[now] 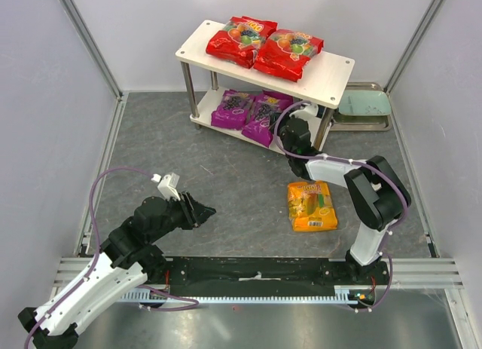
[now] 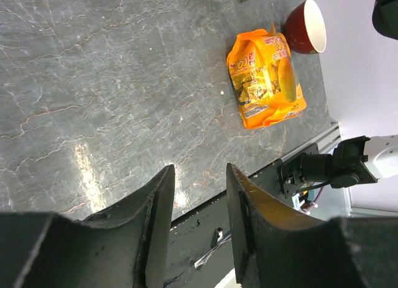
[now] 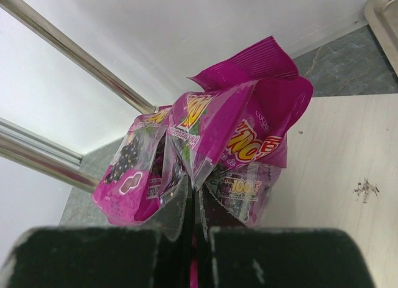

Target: Place and organize the candy bags onto the shelf

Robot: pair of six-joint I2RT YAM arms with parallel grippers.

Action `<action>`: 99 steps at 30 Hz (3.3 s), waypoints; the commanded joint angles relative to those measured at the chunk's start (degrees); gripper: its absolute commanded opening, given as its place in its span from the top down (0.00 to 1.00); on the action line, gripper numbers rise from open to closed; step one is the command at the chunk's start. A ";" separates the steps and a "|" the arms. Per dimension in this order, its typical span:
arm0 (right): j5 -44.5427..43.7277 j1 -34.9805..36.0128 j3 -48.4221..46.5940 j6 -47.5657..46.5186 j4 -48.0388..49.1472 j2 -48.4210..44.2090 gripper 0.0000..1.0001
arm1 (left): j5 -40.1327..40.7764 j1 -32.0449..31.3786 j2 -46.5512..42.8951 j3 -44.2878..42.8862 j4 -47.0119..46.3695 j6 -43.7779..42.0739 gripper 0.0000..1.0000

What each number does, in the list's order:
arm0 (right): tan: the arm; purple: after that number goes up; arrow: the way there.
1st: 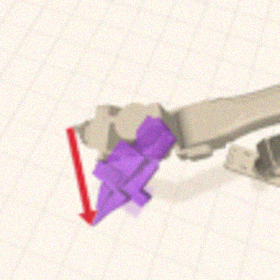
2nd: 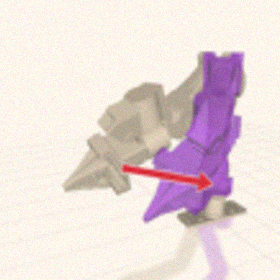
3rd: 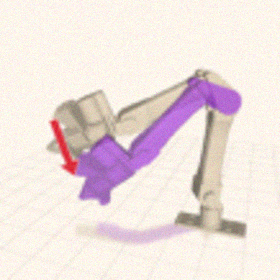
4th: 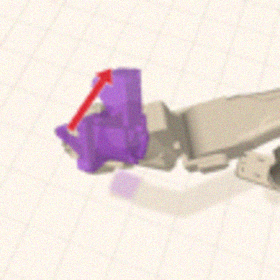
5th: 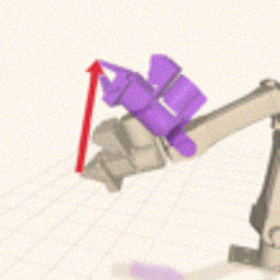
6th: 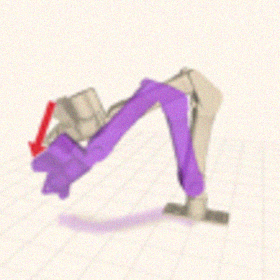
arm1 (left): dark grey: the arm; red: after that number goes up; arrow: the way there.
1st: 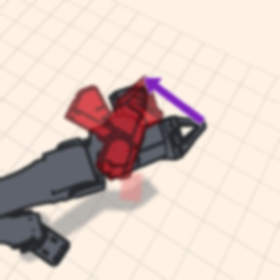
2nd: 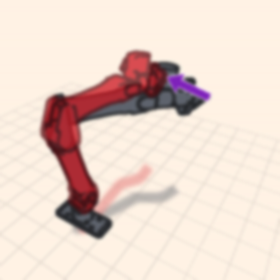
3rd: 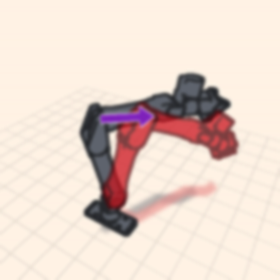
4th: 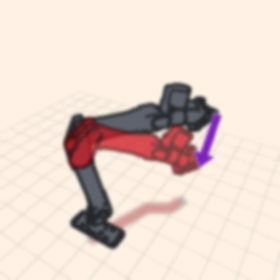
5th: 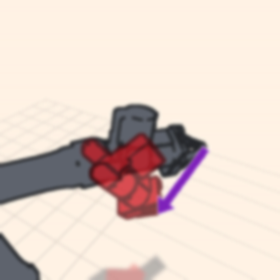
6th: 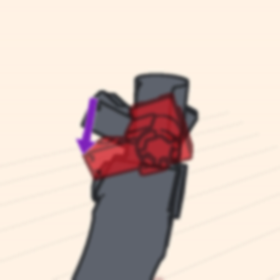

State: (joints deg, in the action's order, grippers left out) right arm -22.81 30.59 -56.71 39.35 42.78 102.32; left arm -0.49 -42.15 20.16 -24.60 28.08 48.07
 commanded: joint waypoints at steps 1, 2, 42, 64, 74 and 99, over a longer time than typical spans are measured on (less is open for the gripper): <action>2.15 -2.90 -5.43 1.51 4.15 0.94 1.00 | -0.21 -0.12 0.40 -2.03 -2.67 -1.67 0.54; 2.68 -3.08 -5.52 1.69 3.89 1.21 1.00 | -0.21 -0.12 0.40 -2.03 -2.67 -1.67 0.54; -3.03 1.75 7.30 1.78 3.19 -9.41 0.17 | -1.79 -0.12 -2.23 -0.10 -2.76 -0.44 0.53; -11.02 12.48 30.08 19.88 -68.94 -66.88 0.02 | -2.23 -0.12 0.49 -0.36 -3.82 0.18 0.48; -10.86 12.48 33.59 31.30 -86.20 -72.27 0.02 | -2.58 -0.12 1.37 -0.36 -5.05 0.97 0.50; -7.26 12.04 44.49 28.33 -65.29 -71.73 0.31 | -3.29 -0.12 -1.09 0.87 -5.05 2.02 0.53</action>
State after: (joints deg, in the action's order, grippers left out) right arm -35.31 42.52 -14.50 71.26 -29.76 32.91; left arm -3.09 -42.15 20.47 -24.01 25.15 48.56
